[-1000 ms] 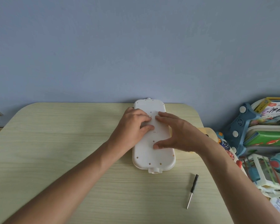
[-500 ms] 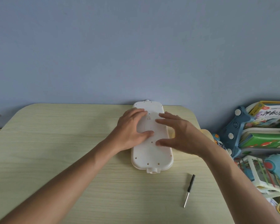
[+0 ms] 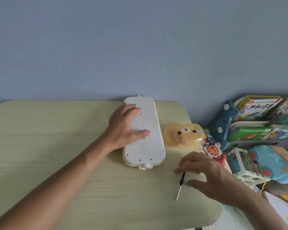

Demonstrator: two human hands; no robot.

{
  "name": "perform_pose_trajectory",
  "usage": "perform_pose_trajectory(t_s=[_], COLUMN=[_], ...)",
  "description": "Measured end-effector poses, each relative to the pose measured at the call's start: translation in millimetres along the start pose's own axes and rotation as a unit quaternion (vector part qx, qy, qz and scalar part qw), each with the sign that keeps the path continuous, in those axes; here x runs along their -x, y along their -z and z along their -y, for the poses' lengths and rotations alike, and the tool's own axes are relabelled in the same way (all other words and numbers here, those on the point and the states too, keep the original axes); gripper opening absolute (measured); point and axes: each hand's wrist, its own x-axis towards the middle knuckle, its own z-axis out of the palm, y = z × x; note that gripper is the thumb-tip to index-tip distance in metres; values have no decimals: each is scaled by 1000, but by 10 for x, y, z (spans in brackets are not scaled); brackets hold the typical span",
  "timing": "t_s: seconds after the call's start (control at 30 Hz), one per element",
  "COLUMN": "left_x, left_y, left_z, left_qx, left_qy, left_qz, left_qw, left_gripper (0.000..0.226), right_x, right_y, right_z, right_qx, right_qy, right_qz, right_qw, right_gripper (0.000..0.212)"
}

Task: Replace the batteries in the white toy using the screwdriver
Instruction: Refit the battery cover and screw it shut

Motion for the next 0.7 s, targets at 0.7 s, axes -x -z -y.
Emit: perform_pose_trajectory(t_s=[0.7], left_x=[32], left_y=[50], left_z=[-3], left_qx=[39], left_qy=[22], left_qz=[43], left_qw=[998], left_gripper=[112], right_x=[-1201], right_y=[366], right_z=[510], right_qx=[-397], right_qy=[-73], right_qz=[-217], right_qw=[889], right_gripper=[5])
